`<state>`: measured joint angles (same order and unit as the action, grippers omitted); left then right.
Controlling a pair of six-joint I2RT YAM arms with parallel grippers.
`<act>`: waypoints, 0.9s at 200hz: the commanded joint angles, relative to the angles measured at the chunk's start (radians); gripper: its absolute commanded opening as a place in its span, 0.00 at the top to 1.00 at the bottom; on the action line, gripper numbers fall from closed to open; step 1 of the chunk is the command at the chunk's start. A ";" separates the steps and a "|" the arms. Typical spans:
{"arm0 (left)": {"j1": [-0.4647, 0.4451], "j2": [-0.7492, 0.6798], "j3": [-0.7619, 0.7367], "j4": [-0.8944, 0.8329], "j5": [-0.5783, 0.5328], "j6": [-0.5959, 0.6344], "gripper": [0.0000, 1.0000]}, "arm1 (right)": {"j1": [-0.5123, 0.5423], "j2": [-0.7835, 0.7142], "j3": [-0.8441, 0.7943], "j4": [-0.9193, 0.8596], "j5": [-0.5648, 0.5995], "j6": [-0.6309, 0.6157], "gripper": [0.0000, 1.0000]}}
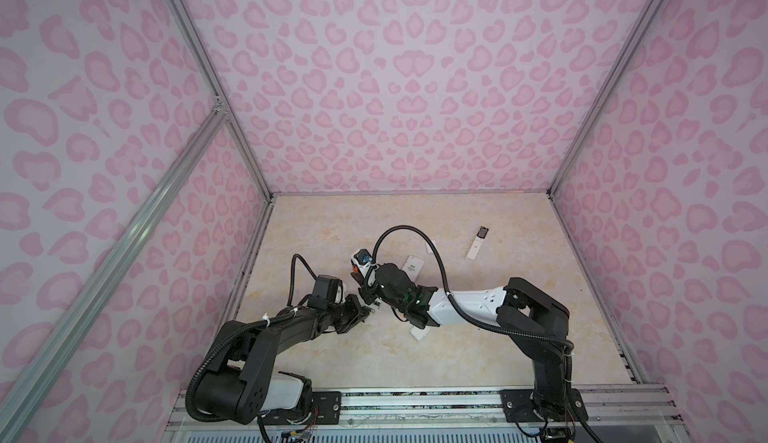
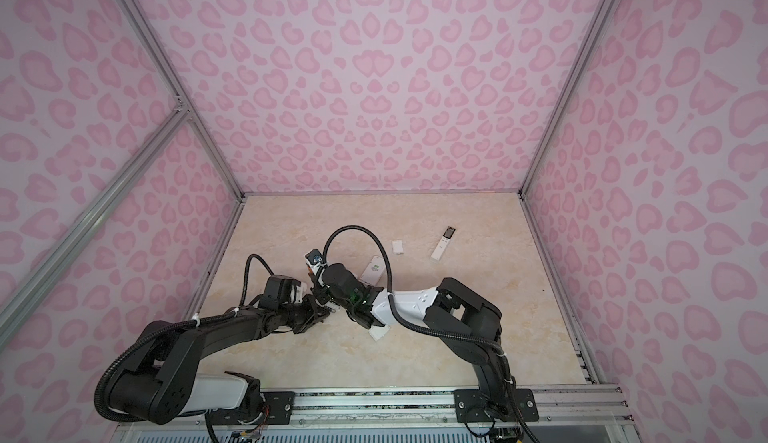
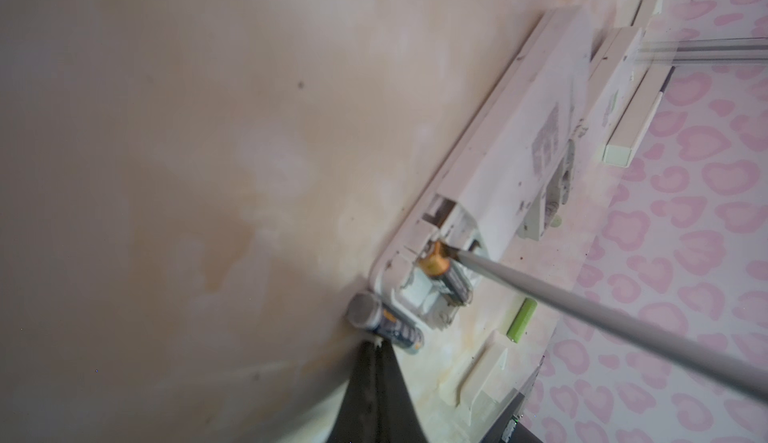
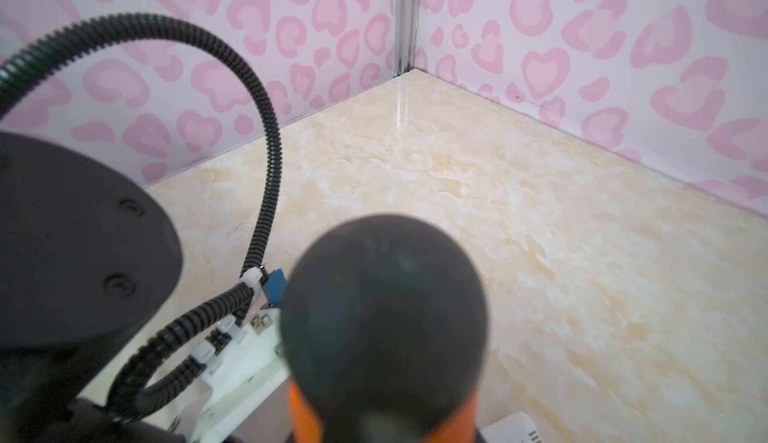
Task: Unload the batteries from the remote control
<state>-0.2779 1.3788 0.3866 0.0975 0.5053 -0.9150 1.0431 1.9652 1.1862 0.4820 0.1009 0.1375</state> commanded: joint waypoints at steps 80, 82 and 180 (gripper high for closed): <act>0.027 0.027 0.030 0.025 -0.021 0.022 0.94 | -0.061 -0.031 -0.016 -0.142 -0.090 0.133 1.00; 0.028 0.026 0.030 0.025 -0.022 0.022 0.94 | -0.058 -0.034 -0.013 -0.144 -0.083 0.126 1.00; 0.047 -0.006 0.019 0.011 -0.009 0.044 0.95 | -0.034 -0.116 -0.029 -0.169 0.045 0.016 1.00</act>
<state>-0.2352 1.3819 0.4065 0.0845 0.4988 -0.8917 1.0100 1.8652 1.1793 0.3058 0.0929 0.1894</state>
